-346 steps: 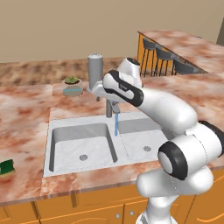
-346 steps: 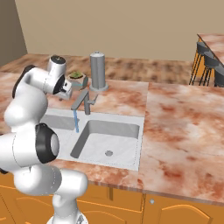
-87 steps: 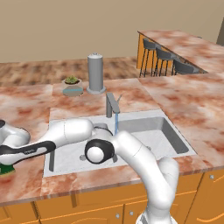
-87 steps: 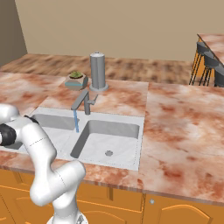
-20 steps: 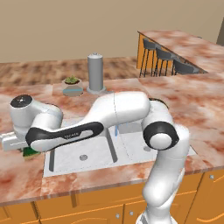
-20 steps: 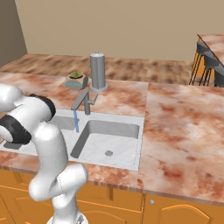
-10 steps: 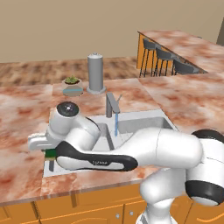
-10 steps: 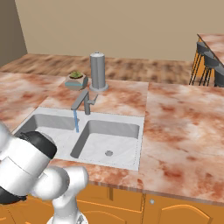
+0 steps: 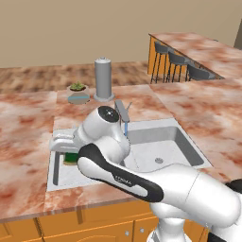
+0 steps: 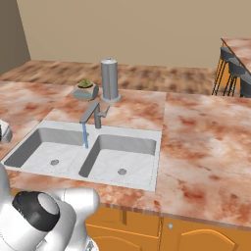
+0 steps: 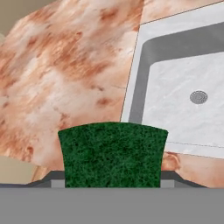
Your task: Soak the sponge with water for a few seconds and then drop it inside the sink.
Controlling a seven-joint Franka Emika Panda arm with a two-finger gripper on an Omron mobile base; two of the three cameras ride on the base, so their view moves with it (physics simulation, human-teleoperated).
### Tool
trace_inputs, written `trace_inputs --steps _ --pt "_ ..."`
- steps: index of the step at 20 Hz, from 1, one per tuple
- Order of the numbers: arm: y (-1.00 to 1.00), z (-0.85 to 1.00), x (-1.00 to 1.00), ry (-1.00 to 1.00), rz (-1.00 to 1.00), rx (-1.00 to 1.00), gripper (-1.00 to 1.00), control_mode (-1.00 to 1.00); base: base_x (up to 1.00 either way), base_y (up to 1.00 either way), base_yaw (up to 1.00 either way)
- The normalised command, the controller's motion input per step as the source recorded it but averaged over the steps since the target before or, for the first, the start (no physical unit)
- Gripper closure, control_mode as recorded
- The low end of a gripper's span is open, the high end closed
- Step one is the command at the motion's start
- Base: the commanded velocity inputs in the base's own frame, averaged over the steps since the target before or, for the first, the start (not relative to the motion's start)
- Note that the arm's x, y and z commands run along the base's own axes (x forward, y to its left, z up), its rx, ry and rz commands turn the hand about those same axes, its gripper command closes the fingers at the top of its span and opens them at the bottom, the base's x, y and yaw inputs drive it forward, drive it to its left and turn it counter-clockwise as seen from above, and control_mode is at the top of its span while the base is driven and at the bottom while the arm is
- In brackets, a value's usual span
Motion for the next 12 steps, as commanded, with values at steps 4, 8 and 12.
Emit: trace_inputs --steps 4,8,12 --pt "0.0 0.11 0.0 0.03 -0.01 0.0 1.0 -1.0 0.0 0.0 0.0" --pt "-0.11 0.15 0.0 0.24 0.0 -0.04 1.0 -1.0 0.0 0.0 0.0" --pt "-0.37 0.26 0.0 0.3 -0.05 -0.03 1.0 -1.0 0.0 0.0 0.0"
